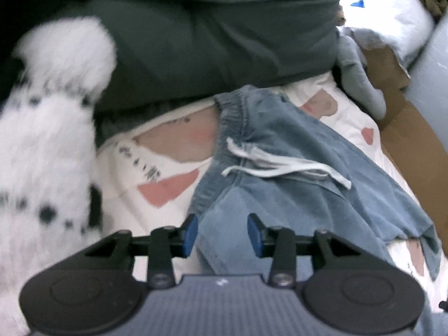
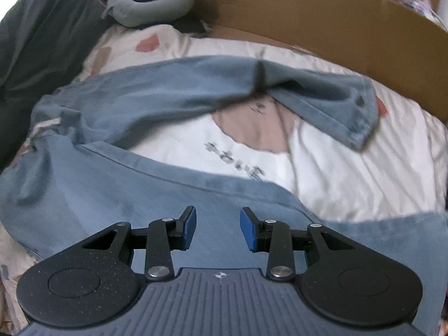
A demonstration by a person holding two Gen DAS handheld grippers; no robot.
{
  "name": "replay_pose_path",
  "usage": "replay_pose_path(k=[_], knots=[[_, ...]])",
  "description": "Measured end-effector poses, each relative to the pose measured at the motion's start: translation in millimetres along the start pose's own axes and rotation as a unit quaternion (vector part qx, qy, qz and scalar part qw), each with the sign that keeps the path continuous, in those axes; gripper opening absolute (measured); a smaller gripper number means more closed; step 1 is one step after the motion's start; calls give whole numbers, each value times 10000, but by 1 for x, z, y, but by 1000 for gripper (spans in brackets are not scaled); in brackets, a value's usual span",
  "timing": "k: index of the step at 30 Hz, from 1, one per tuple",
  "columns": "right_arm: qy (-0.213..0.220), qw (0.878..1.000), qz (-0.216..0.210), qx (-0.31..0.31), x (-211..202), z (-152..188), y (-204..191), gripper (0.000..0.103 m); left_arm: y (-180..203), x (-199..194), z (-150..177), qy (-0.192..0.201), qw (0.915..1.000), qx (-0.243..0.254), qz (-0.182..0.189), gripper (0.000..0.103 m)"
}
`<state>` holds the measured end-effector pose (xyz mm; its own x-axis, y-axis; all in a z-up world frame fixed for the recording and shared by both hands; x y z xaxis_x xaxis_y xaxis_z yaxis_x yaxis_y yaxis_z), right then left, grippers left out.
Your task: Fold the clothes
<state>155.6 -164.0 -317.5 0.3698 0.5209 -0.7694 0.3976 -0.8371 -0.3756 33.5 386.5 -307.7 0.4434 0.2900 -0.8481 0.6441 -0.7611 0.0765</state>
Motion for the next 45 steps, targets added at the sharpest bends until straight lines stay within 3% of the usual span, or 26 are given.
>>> replay_pose_path(k=[2,8,10,11,12,14,18,23,32,39,45], knots=[[-1,9999,-73,-120,2,-11,-10,41,-4,5,7,-62,9998,-167,-20,57],[-67,9978,-300,-590,13,-41,-41,42,-14,26,24,-267,9955,-910,80,58],[-91,9966,-372,-730,18,-50,-51,42,-16,31,30,-299,9909,-1297,189,51],[-104,9960,-406,-784,21,-53,-56,42,-15,31,31,-280,9892,-1426,213,31],[-119,9954,-444,-837,23,-56,-60,42,-13,29,31,-230,9882,-1499,210,21],[-155,9944,-511,-908,28,-58,-68,43,-7,24,30,-88,9867,-1607,237,14],[-270,9940,-668,-828,35,-57,-78,43,10,6,20,355,9863,-1552,438,11],[-304,9923,-852,-849,39,-59,-92,43,43,1,13,576,9867,-1306,782,3],[-292,9880,-1055,-1087,49,-65,-109,43,77,37,25,318,9880,-1239,871,3],[-348,9885,-1082,-999,55,-56,-102,43,79,88,59,-161,9942,-1001,352,3],[-327,9889,-1110,-929,55,-51,-99,43,71,82,60,-225,9948,-875,465,6]])
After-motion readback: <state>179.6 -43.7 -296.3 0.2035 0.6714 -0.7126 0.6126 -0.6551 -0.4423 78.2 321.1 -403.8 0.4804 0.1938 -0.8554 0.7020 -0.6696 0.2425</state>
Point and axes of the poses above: each gripper's, at about its wrist camera, not at the fingertips, and x roughly the way its jaws point, y to its right, z to its underside, the point moved 5 cm from there along x, roughly the way its jaws point, and after that the axes turned 15 degrees about -z, right-handed, at the moved point
